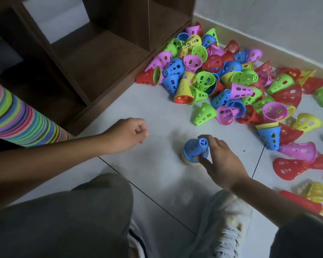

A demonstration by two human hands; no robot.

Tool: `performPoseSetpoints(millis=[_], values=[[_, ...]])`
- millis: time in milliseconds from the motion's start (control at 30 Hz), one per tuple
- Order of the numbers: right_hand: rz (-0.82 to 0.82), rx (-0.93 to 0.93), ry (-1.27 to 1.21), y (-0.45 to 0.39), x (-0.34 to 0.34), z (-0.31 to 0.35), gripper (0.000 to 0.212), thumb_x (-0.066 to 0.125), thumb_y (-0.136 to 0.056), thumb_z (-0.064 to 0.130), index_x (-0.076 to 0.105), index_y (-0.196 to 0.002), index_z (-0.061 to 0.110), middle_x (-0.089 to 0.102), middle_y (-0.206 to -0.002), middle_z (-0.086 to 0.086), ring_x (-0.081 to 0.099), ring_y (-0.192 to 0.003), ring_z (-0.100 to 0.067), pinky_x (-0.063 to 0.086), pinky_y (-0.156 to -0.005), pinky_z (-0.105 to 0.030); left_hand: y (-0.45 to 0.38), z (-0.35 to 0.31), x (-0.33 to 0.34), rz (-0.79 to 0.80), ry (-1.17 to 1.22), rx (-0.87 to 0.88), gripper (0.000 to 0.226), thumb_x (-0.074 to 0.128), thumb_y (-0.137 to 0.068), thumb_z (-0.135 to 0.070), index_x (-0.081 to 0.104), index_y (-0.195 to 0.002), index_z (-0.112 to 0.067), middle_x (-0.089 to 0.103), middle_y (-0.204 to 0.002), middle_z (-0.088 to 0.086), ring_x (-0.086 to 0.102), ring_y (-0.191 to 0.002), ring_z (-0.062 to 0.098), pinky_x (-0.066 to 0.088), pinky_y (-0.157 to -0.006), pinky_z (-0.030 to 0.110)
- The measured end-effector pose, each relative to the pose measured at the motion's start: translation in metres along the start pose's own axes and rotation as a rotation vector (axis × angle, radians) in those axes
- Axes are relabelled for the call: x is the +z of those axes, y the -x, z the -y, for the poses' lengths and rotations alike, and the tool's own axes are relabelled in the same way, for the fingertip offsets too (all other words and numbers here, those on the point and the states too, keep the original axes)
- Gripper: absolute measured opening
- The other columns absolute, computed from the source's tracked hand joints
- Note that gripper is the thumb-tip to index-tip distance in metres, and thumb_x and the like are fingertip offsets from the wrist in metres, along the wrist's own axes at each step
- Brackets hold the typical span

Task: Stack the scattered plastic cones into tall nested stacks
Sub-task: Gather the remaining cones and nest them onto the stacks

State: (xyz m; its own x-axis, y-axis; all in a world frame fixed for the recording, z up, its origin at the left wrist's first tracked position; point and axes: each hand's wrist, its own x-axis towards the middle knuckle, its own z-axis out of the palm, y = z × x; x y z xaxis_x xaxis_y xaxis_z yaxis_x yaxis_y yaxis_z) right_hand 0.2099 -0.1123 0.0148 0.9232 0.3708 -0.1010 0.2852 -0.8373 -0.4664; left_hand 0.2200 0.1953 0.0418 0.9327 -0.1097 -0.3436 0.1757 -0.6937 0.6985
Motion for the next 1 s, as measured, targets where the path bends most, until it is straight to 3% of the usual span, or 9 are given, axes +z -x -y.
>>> performPoseSetpoints(millis=[100, 233, 467, 600, 700, 833, 1000], values=[[-0.021, 0.033, -0.025, -0.002, -0.006, -0.013, 0.044, 0.064, -0.091, 0.033, 0.042, -0.13, 0.031, 0.057, -0.118, 0.005, 0.05, -0.109, -0.022, 0.049, -0.082, -0.039, -0.012, -0.006, -0.001, -0.034, -0.05, 0.013, 0.003, 0.064, -0.092, -0.024, 0.065, -0.091, -0.021, 0.068, -0.09, -0.004, 0.063, -0.079, 0.016, 0.055, -0.081, 0.036], [-0.06, 0.077, -0.077, -0.007, -0.008, -0.028, 0.044, 0.066, -0.091, 0.033, 0.043, -0.129, 0.033, 0.058, -0.12, 0.006, 0.052, -0.11, -0.02, 0.049, -0.082, -0.039, -0.03, -0.015, -0.003, -0.047, -0.096, 0.041, 0.015, 0.065, -0.093, -0.022, 0.064, -0.107, -0.021, 0.065, -0.108, -0.005, 0.063, -0.09, 0.017, 0.054, -0.086, 0.034], [-0.093, 0.116, -0.114, -0.021, -0.01, -0.041, 0.047, 0.066, -0.091, 0.041, 0.042, -0.13, 0.032, 0.057, -0.117, 0.006, 0.052, -0.11, -0.02, 0.049, -0.085, -0.038, -0.065, -0.031, -0.003, 0.037, -0.056, 0.011, 0.043, 0.061, -0.097, -0.024, 0.047, -0.137, -0.03, 0.062, -0.116, -0.005, 0.064, -0.08, 0.02, 0.041, -0.05, 0.013], [-0.079, 0.115, -0.179, -0.017, -0.016, -0.045, 0.052, 0.052, -0.089, 0.066, 0.04, -0.131, 0.037, 0.055, -0.126, 0.014, 0.052, -0.114, -0.01, 0.05, -0.091, -0.037, -0.086, -0.044, 0.004, 0.052, 0.035, 0.008, 0.055, 0.061, -0.096, -0.024, 0.039, -0.146, -0.033, 0.063, -0.12, -0.005, 0.068, -0.094, 0.03, 0.05, -0.058, 0.025], [-0.117, 0.145, -0.225, -0.012, -0.022, -0.053, 0.052, 0.046, -0.089, 0.071, 0.04, -0.131, 0.04, 0.054, -0.128, 0.018, 0.053, -0.111, -0.003, 0.052, -0.091, -0.036, -0.101, -0.054, 0.011, 0.065, 0.096, -0.01, 0.06, 0.061, -0.097, -0.024, 0.035, -0.149, -0.034, 0.059, -0.128, -0.006, 0.068, -0.099, 0.03, 0.057, -0.08, 0.041], [-0.162, 0.185, -0.232, -0.013, -0.03, -0.067, 0.047, 0.042, -0.093, 0.068, 0.044, -0.129, 0.039, 0.056, -0.123, 0.018, 0.055, -0.107, -0.001, 0.053, -0.089, -0.034, -0.118, -0.065, 0.021, 0.083, 0.2, -0.033, 0.064, 0.06, -0.098, -0.023, 0.03, -0.153, -0.032, 0.05, -0.138, -0.01, 0.065, -0.107, 0.024, 0.052, -0.076, 0.031], [-0.196, 0.227, -0.214, -0.021, -0.033, -0.089, 0.045, 0.041, -0.094, 0.065, 0.046, -0.128, 0.036, 0.057, -0.122, 0.017, 0.056, -0.108, -0.003, 0.054, -0.088, -0.038, -0.136, -0.073, 0.029, 0.135, 0.389, -0.085, 0.077, 0.069, -0.09, -0.025, 0.027, -0.153, -0.034, 0.053, -0.138, -0.012, 0.062, -0.101, 0.019, 0.046, -0.076, 0.035]])
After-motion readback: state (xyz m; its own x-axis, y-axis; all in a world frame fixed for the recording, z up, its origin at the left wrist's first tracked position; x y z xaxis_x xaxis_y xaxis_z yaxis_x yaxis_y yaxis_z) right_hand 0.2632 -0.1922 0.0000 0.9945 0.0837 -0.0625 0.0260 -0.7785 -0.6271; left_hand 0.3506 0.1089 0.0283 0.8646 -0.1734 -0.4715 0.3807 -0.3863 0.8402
